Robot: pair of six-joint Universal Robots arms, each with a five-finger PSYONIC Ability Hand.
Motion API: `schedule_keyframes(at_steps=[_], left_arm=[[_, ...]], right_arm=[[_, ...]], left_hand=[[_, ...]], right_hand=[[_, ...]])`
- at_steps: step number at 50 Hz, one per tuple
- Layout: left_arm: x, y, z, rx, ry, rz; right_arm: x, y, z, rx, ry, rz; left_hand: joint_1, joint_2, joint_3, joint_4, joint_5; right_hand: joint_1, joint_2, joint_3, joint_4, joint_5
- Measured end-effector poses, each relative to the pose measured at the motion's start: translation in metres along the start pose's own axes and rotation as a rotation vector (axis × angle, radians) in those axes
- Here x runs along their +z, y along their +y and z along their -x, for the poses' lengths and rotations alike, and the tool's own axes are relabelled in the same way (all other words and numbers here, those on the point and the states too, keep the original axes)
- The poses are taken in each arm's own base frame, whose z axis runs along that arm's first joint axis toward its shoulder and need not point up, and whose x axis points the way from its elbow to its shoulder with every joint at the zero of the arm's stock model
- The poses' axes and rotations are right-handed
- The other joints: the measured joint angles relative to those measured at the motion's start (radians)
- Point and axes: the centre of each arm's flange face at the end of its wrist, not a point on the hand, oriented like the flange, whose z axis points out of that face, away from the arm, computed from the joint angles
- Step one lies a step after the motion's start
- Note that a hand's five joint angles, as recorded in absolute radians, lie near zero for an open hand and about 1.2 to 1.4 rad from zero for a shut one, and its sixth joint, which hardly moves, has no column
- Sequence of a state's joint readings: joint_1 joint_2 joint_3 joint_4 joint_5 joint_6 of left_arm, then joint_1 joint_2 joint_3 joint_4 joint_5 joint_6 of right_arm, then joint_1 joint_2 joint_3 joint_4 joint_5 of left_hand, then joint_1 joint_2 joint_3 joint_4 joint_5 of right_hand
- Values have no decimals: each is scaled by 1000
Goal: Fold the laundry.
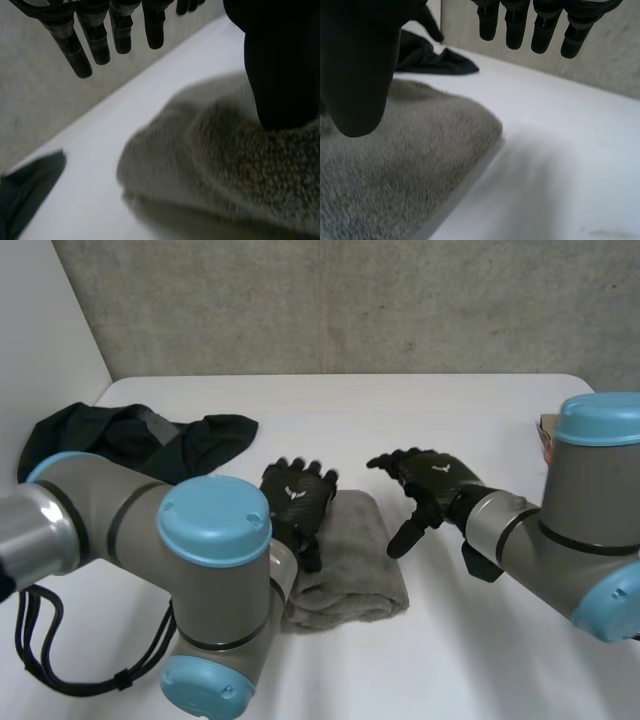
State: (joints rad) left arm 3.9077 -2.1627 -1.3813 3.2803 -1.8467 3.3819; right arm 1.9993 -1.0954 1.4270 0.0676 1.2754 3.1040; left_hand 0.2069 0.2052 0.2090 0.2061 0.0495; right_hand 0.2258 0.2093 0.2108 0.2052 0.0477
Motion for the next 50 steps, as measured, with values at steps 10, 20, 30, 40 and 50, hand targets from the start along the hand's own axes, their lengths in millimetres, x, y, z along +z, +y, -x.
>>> schedule_keyframes(at_steps=[10, 20, 30, 40, 50], left_arm=[[-12, 37, 5, 63, -46, 179], [-13, 45, 15, 75, -55, 233], [-16, -19, 31, 14, -31, 27], [-28, -90, 42, -15, 251, -262], [-30, -103, 46, -13, 470, -301]], right_arm=[[34, 43, 14, -49, -88, 140], [33, 46, 10, -266, -3, 153], [0, 11, 21, -379, 63, -28], [-38, 39, 66, -484, -33, -137], [-32, 85, 83, -513, -92, -126]], left_hand=[[0, 0, 0, 0, 0], [0, 0, 0, 0, 0], [0, 0, 0, 0, 0], [0, 0, 0, 0, 0], [-1, -1, -2, -1, 0]], right_hand=[[0, 0, 0, 0, 0], [-35, -11, 0, 0, 0], [-35, -11, 0, 0, -2], [-35, -11, -4, 0, -2], [-35, -11, -4, 0, -2]])
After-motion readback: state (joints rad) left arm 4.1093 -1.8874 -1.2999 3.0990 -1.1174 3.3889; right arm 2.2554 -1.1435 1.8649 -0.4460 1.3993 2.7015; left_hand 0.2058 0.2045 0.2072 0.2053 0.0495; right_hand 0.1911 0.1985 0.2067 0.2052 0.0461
